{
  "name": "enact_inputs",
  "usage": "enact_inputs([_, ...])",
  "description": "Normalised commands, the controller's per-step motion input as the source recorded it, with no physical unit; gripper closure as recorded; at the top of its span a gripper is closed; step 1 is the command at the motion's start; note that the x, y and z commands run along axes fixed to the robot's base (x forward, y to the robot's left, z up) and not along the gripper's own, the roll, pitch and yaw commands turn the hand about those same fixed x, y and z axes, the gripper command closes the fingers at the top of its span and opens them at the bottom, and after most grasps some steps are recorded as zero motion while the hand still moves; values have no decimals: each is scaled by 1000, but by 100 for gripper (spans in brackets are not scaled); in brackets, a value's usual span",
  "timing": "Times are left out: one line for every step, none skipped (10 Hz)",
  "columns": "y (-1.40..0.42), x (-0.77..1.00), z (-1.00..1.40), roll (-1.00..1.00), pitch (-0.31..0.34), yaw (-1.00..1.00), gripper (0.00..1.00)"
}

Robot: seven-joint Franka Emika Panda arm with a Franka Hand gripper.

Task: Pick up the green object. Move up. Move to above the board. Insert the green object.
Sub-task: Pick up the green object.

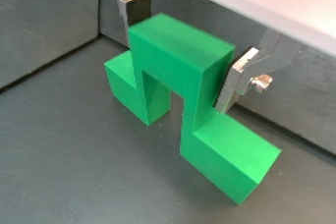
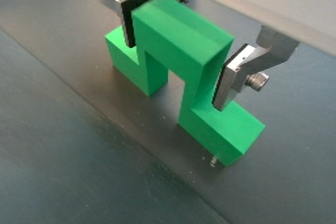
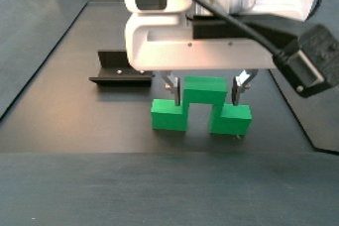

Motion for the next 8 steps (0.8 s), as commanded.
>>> enact_inputs([0,-71,-237,0,0,20,0])
enact_inputs([0,-57,-197,0,0,11,0])
enact_inputs([0,-66,-183,1,0,0,0])
enact_inputs([0,-17,0,0,0,0,0])
enact_inputs([-17,0,0,0,0,0,0])
enact_inputs([0,-9,11,0,0,-17,0])
enact_inputs([0,-51,163,-69,0,-49,0])
enact_inputs([0,-49,243,-121,0,-83,0])
